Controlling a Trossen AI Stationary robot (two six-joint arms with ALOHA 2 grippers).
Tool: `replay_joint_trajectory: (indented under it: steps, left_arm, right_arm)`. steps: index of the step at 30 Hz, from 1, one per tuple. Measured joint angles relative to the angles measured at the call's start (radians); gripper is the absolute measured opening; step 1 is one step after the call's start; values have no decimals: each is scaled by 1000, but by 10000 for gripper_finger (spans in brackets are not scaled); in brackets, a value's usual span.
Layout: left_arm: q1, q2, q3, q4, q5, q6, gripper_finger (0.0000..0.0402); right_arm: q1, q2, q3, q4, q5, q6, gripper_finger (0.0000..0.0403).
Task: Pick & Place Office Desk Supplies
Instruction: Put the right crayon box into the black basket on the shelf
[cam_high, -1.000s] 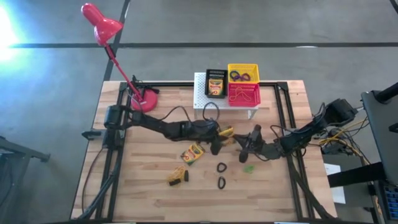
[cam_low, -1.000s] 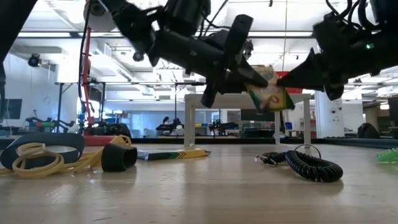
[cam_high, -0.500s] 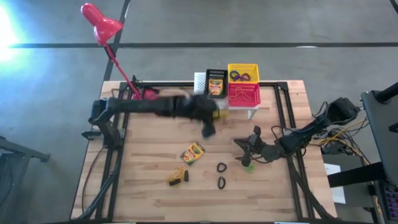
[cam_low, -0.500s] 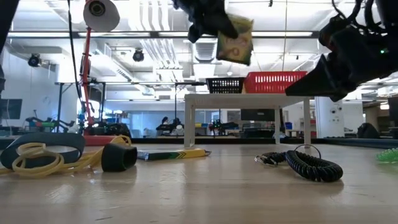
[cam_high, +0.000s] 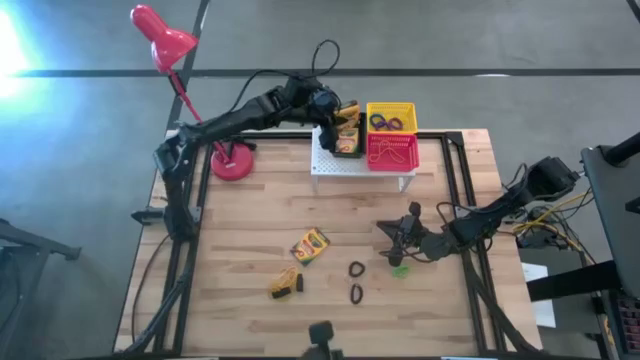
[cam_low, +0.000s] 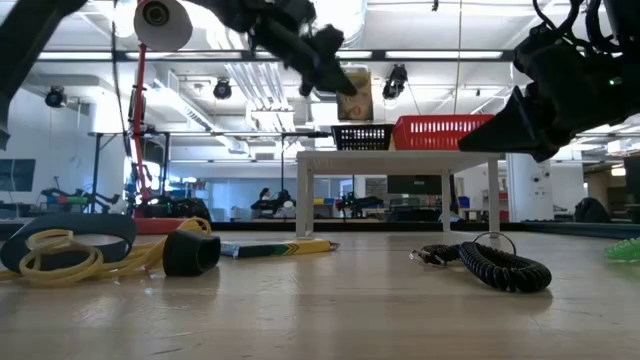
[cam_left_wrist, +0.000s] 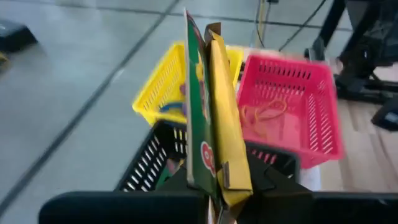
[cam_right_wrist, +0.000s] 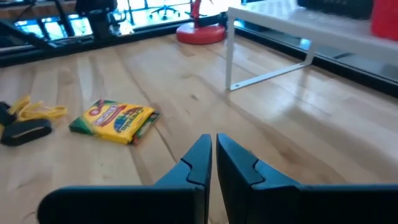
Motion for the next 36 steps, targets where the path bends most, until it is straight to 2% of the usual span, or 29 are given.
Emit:
replay_joint_trajectory:
  steps: [4, 16, 26, 36]
  left_arm:
    - [28, 53, -9, -6, 74, -86, 38]
    - [43, 64, -6, -13, 262, -277, 49]
    - [47, 123, -6, -21, 264, -284, 57]
    - [66, 135, -4, 33, 271, -279, 131]
  right_arm:
    - [0, 0, 0, 12, 21, 0, 23]
    - [0, 0, 0, 22, 23, -4, 22]
    - [-1, 0, 0, 19, 23, -12, 22]
    - [-10, 0, 0, 18, 31, -12, 22]
